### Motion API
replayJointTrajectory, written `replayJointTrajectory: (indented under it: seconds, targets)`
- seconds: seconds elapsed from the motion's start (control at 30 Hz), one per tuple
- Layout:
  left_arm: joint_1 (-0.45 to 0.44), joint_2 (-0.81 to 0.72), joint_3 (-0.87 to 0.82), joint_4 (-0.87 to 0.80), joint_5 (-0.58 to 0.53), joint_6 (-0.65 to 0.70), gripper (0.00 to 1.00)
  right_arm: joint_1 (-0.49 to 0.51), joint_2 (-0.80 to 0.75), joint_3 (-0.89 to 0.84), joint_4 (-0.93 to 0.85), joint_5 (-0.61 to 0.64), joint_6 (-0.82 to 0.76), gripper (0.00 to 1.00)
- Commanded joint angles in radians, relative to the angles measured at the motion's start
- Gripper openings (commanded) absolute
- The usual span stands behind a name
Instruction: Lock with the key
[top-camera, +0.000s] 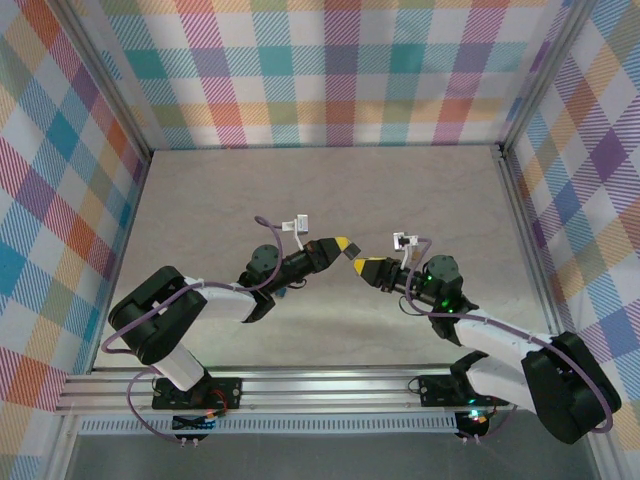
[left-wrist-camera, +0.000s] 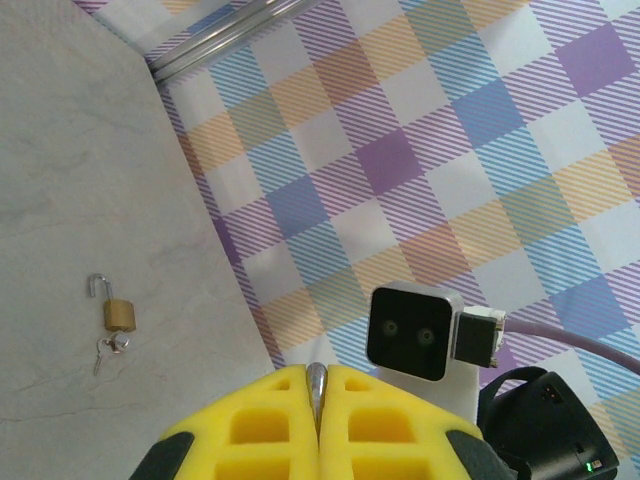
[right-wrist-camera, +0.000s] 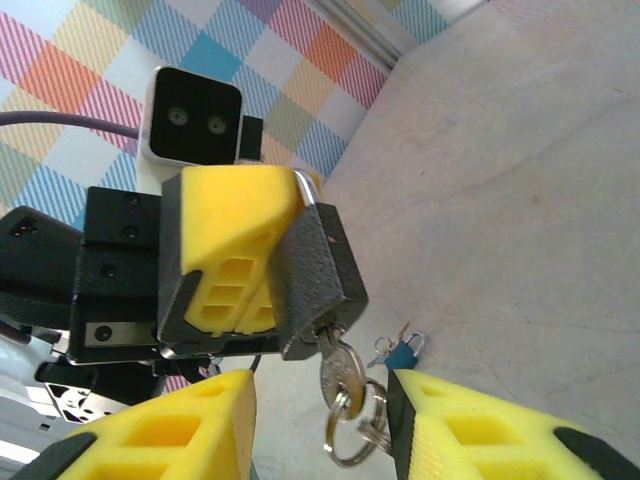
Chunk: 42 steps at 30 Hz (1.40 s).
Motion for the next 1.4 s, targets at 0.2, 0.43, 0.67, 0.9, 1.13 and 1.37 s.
replayJointTrajectory:
  seconds: [0.2,0.43,0.67,0.9,1.13,1.37]
  targets:
    - [0.012,0.001,0.017,0.104,0.016,-0.005,0.0,-0.001,0.008,0.009,0.105,-0.023,0.013,0.32]
    - [0.011,-0.001,0.014,0.108,0.016,-0.013,0.0,-0.001,0.007,0.009,0.123,-0.017,0.014,0.26]
    - [0.012,-0.001,0.014,0.111,0.019,-0.02,0.0,-0.002,0.021,0.002,0.157,-0.001,0.022,0.22]
    - [0.012,-0.006,0.014,0.113,0.021,-0.022,0.0,-0.001,0.116,-0.018,0.326,0.007,0.072,0.16]
    - [0.012,-0.018,0.002,0.113,0.014,-0.021,0.0,-0.001,0.178,-0.03,0.415,0.018,0.098,0.14]
    - [0.011,-0.021,0.002,0.119,0.004,-0.022,0.0,-0.001,0.215,-0.025,0.464,-0.006,0.108,0.0]
